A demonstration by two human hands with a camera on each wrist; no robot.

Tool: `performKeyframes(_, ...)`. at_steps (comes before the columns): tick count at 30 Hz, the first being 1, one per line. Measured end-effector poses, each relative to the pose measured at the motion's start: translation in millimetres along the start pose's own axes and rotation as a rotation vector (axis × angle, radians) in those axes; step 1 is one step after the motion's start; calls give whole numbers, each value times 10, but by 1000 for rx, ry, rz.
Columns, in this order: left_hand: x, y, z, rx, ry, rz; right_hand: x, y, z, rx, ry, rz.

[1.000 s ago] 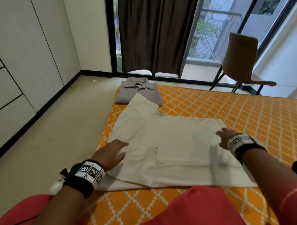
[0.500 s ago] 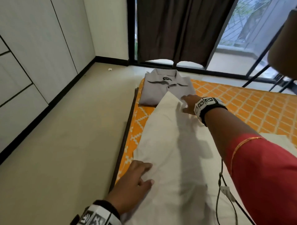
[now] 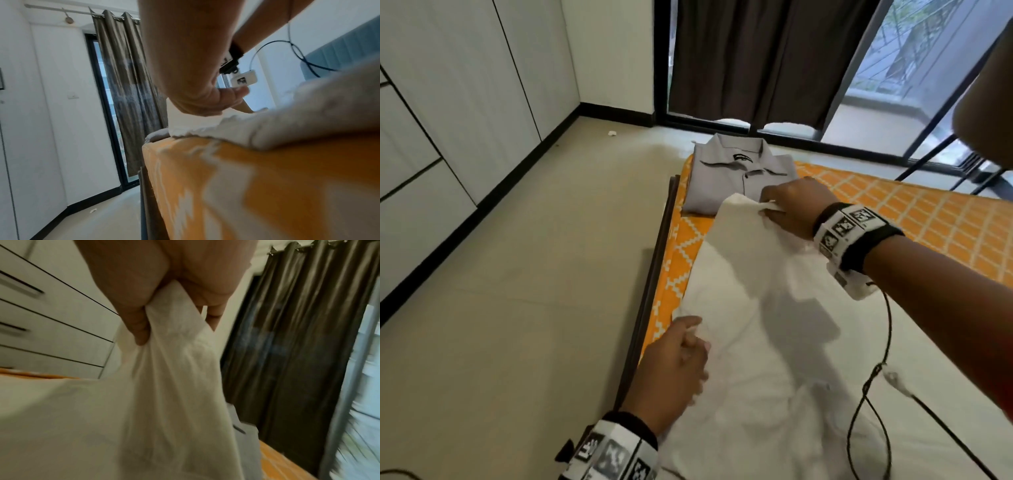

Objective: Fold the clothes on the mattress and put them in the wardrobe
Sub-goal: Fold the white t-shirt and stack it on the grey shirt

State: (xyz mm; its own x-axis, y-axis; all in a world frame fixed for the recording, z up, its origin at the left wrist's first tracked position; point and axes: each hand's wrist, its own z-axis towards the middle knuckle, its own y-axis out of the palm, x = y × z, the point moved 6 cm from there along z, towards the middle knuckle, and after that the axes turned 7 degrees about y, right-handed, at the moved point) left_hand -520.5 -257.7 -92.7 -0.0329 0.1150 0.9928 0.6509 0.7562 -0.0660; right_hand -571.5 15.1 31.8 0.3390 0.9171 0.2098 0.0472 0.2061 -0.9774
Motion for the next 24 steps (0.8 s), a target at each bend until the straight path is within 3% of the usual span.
performKeyframes(4,220,32,2,63,-49,-318,-423,-339,-894,322,-314,13)
performKeyframes(8,284,173,-97,-62,-43,-443,-818,-111,-1658,272,-444,-31)
performKeyframes(10,260,259,-159,-164,-27,-390,-929,86,-1951,196,-488,-26)
performKeyframes(12,199,272,-173,-183,-36,-323,-913,258,-2113,73,-501,27)
performKeyframes(14,142,248,-152,-134,-66,-278,-698,389,-2128,-68,-407,146)
performKeyframes(18,-16,108,-93,-8,-91,-150,463,770,-1931,-291,55,415)
performKeyframes(24,-159,139,-29,-39,-125,44,2325,1343,-1851,-389,477,64)
